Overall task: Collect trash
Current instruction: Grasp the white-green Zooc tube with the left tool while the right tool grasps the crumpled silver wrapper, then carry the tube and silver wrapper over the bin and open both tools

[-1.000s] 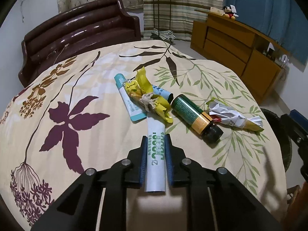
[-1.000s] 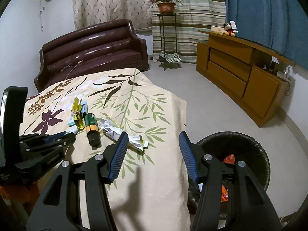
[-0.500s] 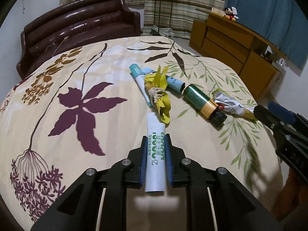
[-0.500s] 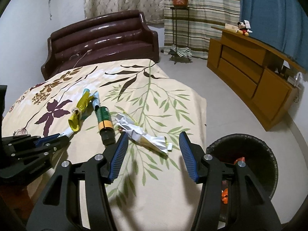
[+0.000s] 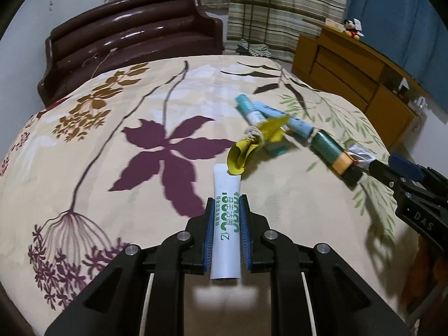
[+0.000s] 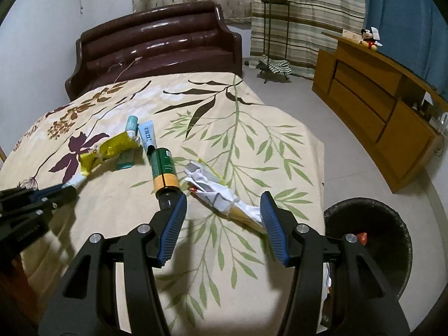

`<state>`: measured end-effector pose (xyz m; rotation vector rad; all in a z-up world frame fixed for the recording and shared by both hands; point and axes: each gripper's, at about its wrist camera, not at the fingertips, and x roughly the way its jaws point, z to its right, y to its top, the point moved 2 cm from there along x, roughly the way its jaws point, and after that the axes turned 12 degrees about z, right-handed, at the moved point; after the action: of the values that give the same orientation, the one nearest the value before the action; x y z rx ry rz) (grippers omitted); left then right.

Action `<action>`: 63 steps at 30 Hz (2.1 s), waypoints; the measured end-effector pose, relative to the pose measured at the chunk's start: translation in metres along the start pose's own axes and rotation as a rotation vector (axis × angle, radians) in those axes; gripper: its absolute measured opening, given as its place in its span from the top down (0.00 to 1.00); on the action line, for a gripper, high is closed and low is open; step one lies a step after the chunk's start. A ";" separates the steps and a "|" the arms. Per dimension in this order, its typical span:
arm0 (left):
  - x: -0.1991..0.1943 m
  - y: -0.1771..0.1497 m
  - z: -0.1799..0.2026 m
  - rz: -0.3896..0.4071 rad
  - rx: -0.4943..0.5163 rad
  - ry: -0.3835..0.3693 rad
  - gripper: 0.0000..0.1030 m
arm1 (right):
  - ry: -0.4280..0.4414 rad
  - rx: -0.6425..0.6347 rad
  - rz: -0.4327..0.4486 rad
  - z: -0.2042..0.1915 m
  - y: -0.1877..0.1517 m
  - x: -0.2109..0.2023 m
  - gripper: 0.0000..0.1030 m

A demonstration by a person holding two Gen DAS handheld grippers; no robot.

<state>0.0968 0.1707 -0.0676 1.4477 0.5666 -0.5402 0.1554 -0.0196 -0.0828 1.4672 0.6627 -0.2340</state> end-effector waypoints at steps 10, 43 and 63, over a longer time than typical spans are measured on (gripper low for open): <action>0.000 0.001 -0.021 0.004 -0.028 0.022 0.83 | -0.024 -0.047 -0.058 -0.008 0.001 0.018 0.58; -0.012 -0.005 -0.026 0.047 -0.041 0.043 0.83 | 0.014 -0.019 -0.068 -0.016 -0.016 -0.008 0.82; -0.052 0.014 0.069 0.224 0.086 -0.099 0.83 | -0.113 0.066 0.159 0.037 -0.008 -0.090 0.81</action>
<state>0.0682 0.1026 -0.0203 1.5336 0.3006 -0.4599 0.0887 -0.0784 -0.0413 1.5498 0.4479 -0.2152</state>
